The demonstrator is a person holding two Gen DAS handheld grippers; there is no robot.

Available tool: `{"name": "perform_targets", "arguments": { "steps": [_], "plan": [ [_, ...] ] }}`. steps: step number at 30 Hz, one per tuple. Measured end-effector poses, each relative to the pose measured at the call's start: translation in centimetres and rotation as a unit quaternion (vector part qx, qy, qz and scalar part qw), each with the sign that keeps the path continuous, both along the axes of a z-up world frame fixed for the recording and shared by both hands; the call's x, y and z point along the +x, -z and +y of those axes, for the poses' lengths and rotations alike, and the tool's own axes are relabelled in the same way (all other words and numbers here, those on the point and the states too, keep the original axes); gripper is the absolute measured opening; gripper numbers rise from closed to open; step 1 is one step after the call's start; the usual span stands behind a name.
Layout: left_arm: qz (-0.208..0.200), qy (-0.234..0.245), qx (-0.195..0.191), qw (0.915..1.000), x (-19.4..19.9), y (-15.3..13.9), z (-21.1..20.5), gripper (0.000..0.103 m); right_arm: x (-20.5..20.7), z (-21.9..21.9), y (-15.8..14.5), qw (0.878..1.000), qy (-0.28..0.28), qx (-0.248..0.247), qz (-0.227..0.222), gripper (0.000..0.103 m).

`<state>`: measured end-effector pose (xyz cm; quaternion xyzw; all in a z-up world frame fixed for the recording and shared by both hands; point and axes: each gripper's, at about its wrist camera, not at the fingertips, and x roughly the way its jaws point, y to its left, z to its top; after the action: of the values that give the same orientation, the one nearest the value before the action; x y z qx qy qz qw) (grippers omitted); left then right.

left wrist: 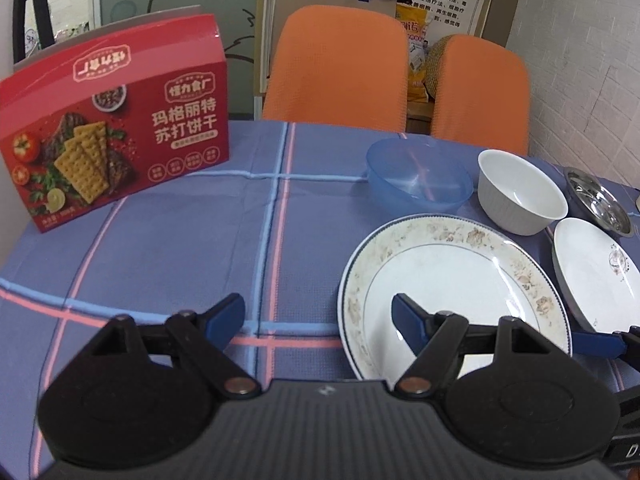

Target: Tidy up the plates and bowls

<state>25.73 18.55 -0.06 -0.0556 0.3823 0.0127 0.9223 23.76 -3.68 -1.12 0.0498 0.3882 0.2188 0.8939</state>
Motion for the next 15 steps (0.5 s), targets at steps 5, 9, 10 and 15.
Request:
{"name": "perform_targets", "arguments": {
  "steps": [5, 9, 10, 15],
  "plan": [
    [0.012, 0.014, 0.022, 0.9996, 1.4, 0.6, -0.6, 0.075, 1.5, 1.3, 0.6, 1.000, -0.015, -0.015, 0.009, 0.088],
    [0.011, 0.008, 0.019, 0.9997, 1.3, 0.5, 0.0, 0.075, 1.9, 2.3, 0.6, 0.999, -0.022, -0.024, 0.012, 0.090],
    [0.012, 0.007, 0.018, 0.9997, 1.2, 0.6, 0.1, 0.075, 2.0, 2.6, 0.6, 0.999, -0.021, -0.031, 0.011, 0.090],
    [0.018, 0.005, 0.018, 0.9997, 1.4, 0.8, 0.1, 0.075, 1.8, 2.7, 0.7, 0.999, -0.035, -0.026, 0.009, 0.090]
  ]
}}
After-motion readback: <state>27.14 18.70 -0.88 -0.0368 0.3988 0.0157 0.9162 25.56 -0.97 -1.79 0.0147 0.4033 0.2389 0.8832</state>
